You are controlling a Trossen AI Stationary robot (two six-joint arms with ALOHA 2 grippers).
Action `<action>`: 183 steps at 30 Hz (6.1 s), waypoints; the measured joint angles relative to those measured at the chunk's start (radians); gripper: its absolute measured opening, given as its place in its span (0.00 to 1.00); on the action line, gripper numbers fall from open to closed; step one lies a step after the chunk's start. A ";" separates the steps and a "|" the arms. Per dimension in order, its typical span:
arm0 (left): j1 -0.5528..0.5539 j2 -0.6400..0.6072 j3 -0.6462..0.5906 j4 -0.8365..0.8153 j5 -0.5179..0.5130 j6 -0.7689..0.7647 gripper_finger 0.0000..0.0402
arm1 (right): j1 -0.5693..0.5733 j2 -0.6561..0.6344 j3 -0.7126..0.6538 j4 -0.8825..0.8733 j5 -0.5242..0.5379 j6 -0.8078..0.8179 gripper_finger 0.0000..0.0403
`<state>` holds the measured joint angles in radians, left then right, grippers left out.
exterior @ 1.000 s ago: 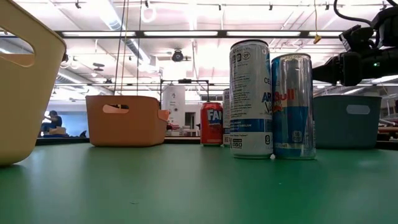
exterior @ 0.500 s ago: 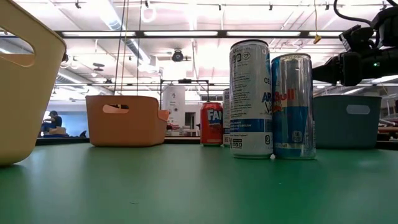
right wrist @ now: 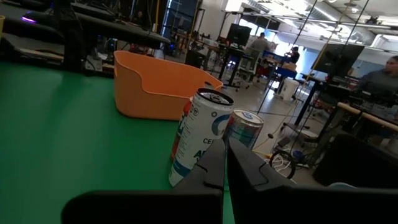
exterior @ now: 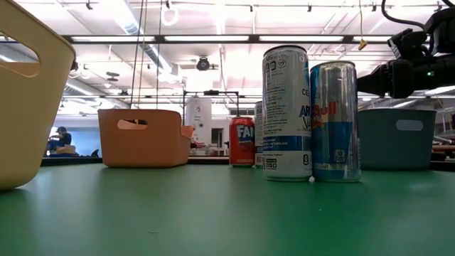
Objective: Sort soda cans
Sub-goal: Put the middle left orange soda can into the yellow bin, then put the top white-blue soda can into the blue bin
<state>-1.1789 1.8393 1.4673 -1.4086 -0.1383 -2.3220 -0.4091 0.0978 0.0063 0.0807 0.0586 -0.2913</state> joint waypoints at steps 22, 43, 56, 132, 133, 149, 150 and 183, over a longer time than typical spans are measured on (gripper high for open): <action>0.001 -0.002 0.064 -0.034 0.132 0.069 0.91 | 0.000 0.000 0.000 0.000 0.000 0.000 0.02; 0.072 -0.020 0.227 -0.161 0.048 0.301 0.91 | 0.000 0.000 0.000 0.000 0.000 0.000 0.02; 0.222 -0.104 0.227 -0.162 -0.145 0.720 0.86 | 0.000 0.000 0.000 0.000 0.000 0.000 0.02; 1.331 -0.540 -0.793 1.916 0.357 2.555 0.00 | 0.004 0.008 0.000 0.242 -0.051 0.298 0.02; 1.334 -0.545 -0.804 1.916 0.351 2.553 0.00 | 0.004 0.007 0.000 0.258 -0.051 0.298 0.02; 1.553 -0.542 -0.963 2.318 0.484 2.400 0.00 | 0.004 0.267 0.069 0.473 -0.079 0.323 0.09; 1.560 -0.542 -0.965 2.325 0.485 2.398 0.00 | 0.004 0.293 0.081 0.476 -0.079 0.320 0.10; 1.570 -0.541 -0.967 2.281 0.359 2.423 0.00 | 0.003 1.067 0.491 0.486 -0.003 0.272 0.66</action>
<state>0.3913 1.2980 0.5007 0.8721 0.2211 0.1011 -0.4065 1.1653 0.4969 0.5663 0.0560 -0.0188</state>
